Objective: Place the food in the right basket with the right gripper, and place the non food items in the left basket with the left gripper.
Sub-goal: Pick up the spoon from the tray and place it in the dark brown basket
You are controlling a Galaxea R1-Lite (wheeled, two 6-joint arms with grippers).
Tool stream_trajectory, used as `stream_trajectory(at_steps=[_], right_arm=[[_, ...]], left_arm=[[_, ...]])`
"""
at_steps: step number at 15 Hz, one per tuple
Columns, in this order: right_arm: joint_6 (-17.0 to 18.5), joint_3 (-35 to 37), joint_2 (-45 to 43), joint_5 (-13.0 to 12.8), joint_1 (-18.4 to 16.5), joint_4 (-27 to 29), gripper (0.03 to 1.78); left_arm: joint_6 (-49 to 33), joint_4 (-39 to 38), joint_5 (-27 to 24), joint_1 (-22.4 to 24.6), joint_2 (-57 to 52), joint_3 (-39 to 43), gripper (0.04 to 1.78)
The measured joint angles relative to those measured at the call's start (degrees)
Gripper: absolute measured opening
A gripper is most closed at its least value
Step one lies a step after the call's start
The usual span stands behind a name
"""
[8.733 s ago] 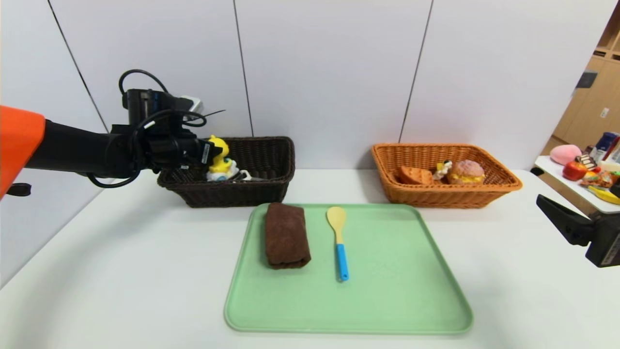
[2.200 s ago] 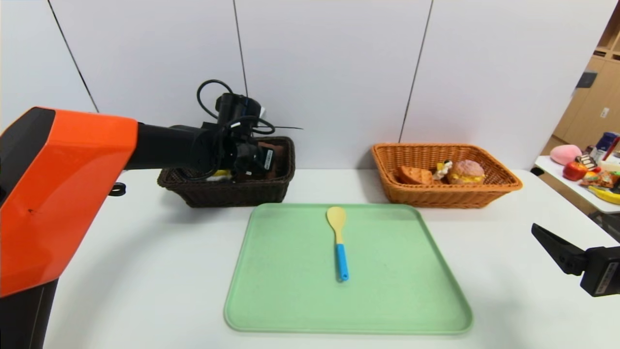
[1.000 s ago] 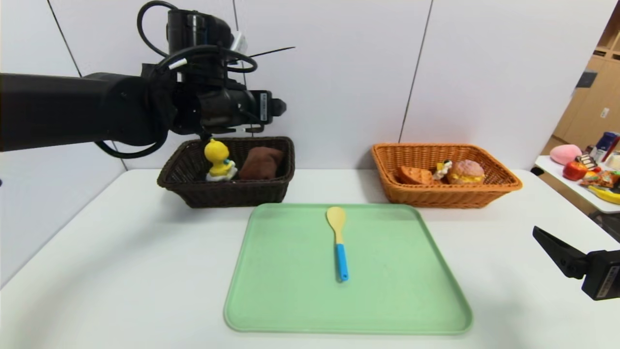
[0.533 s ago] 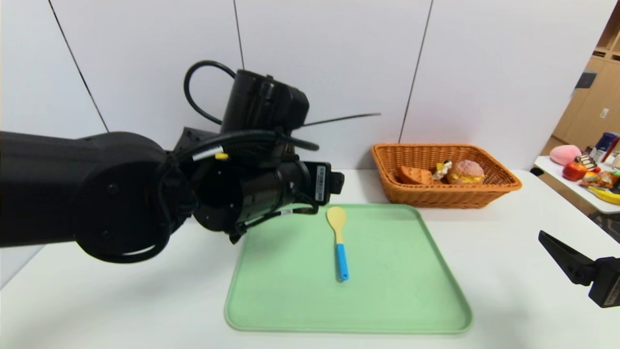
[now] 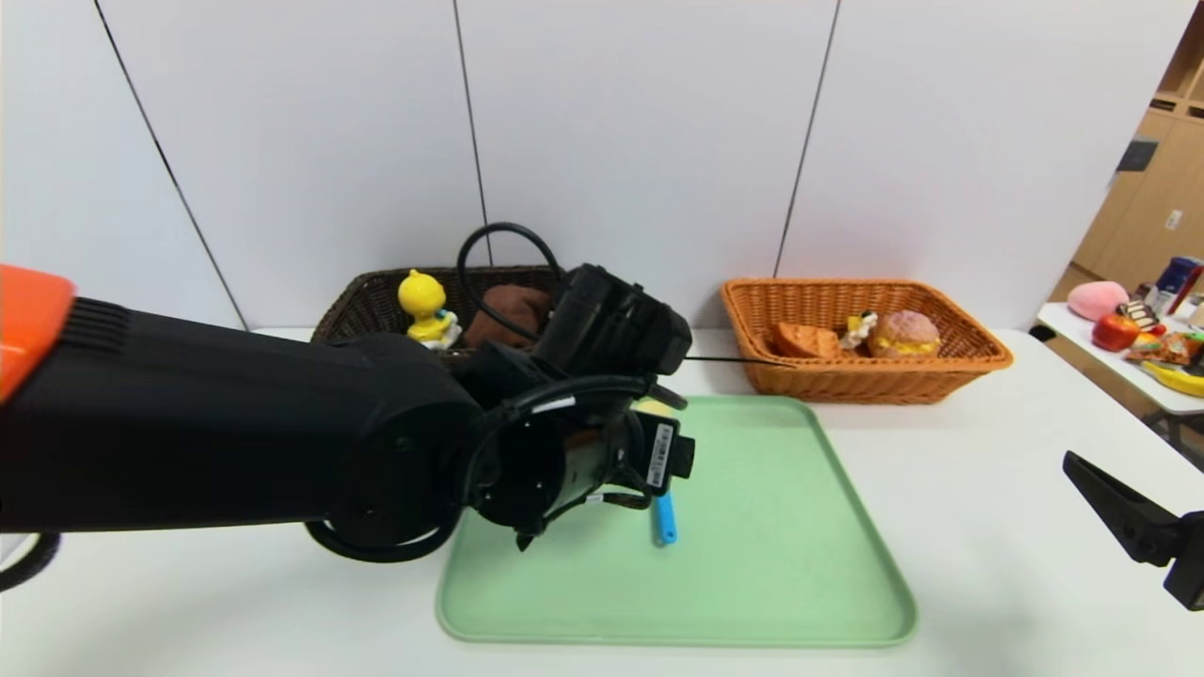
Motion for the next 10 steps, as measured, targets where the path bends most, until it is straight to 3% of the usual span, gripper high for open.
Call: stream_trajectory(at_steps=[10], right_arm=[[-0.2,-0.1,-0.9,0.6,0.5,-0.1,1.70]], left_arm=[[-4.2,-0.2,0.5,-0.1,12.8,-3.6,1.69]])
